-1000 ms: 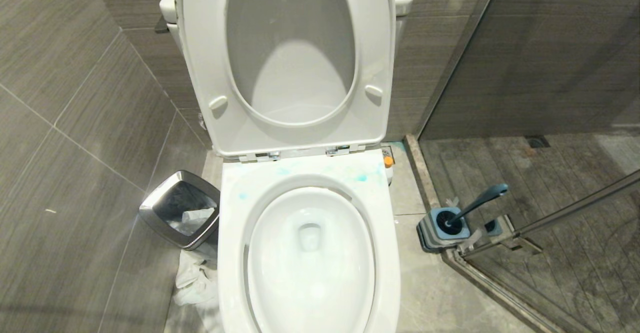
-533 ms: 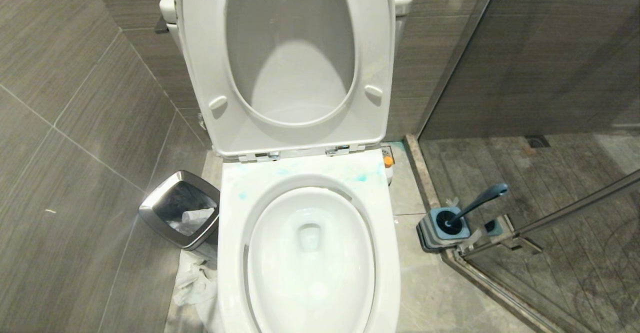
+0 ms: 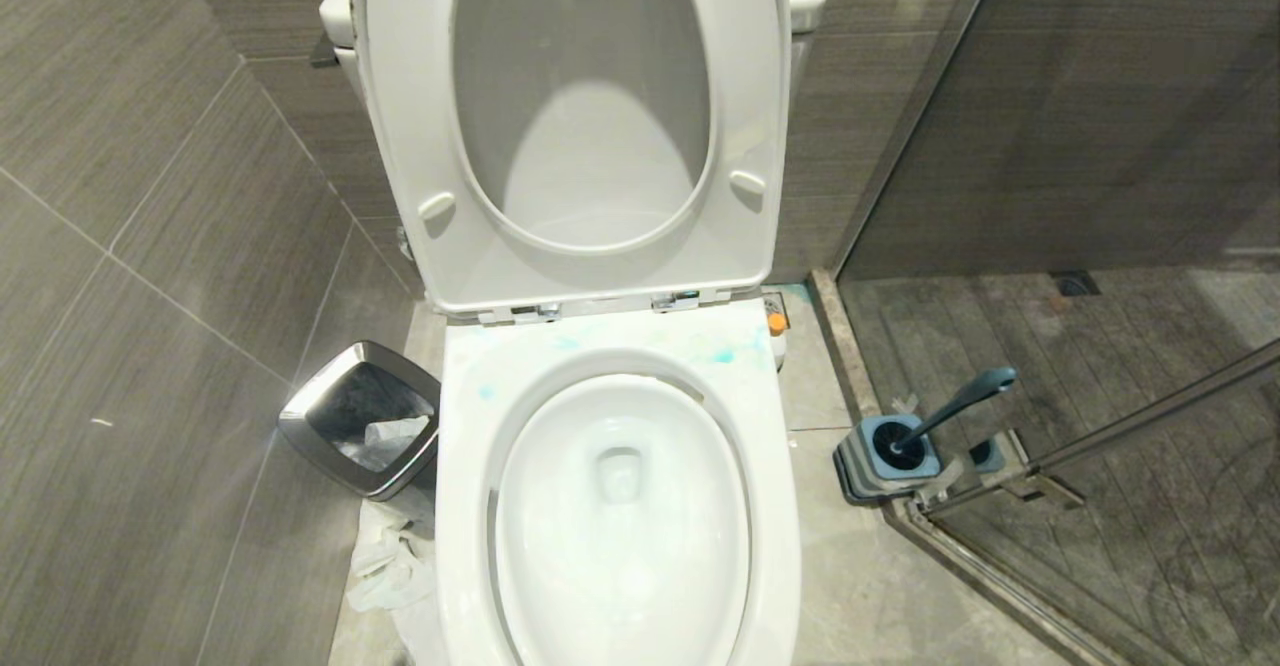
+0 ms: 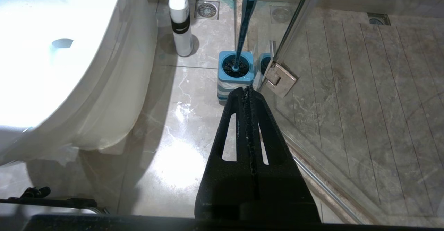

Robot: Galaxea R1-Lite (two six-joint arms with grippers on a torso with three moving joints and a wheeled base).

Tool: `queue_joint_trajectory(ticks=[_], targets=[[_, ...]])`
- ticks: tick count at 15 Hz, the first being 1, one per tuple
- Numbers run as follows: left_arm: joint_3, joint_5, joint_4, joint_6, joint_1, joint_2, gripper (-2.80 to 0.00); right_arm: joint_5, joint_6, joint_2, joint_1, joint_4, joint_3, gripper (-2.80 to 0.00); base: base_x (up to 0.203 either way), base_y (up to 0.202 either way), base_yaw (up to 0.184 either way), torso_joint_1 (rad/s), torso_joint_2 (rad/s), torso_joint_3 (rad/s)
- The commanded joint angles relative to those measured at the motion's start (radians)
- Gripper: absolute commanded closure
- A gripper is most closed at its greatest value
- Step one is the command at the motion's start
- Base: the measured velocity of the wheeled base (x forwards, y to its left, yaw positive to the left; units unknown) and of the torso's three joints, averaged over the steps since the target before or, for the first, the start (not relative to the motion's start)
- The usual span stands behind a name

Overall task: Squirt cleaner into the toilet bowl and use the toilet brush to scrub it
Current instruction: Pour in the cleaning agent

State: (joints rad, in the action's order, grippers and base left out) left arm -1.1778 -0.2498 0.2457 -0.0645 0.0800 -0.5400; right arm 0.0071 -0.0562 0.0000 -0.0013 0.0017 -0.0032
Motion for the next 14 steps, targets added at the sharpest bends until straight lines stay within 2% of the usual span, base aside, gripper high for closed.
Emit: queue_joint_trajectory(ticks=[1,3,6,9,12,14], targets=[[0.116,-0.005,0.025,-0.001,0.007,0.177,0.0,0.001,-0.001,0.002,0.0,0.001,0.0,0.0,0.0,0.0,0.0,0.0,0.0,0.0],[0.204,-0.01,0.054,-0.005,0.009,0.251,0.0,0.001,-0.001,0.002,0.0,0.001,0.0,0.0,0.0,0.0,0.0,0.0,0.0,0.0],[0.241,-0.011,0.054,-0.011,0.001,0.256,0.0,0.001,-0.001,0.002,0.0,0.0,0.0,0.0,0.0,0.0,0.0,0.0,0.0,0.0],[0.295,0.01,0.06,-0.058,-0.085,0.291,0.0,0.001,-0.001,0.002,0.0,0.0,0.0,0.0,0.0,0.0,0.0,0.0,0.0,0.0],[0.433,0.016,0.059,-0.073,-0.082,0.423,0.0,0.001,-0.001,0.002,0.0,0.0,0.0,0.0,0.0,0.0,0.0,0.0,0.0,0.0],[0.577,0.022,0.053,-0.082,-0.081,0.519,0.0,0.001,-0.001,0.002,0.0,0.0,0.0,0.0,0.0,0.0,0.0,0.0,0.0,0.0]])
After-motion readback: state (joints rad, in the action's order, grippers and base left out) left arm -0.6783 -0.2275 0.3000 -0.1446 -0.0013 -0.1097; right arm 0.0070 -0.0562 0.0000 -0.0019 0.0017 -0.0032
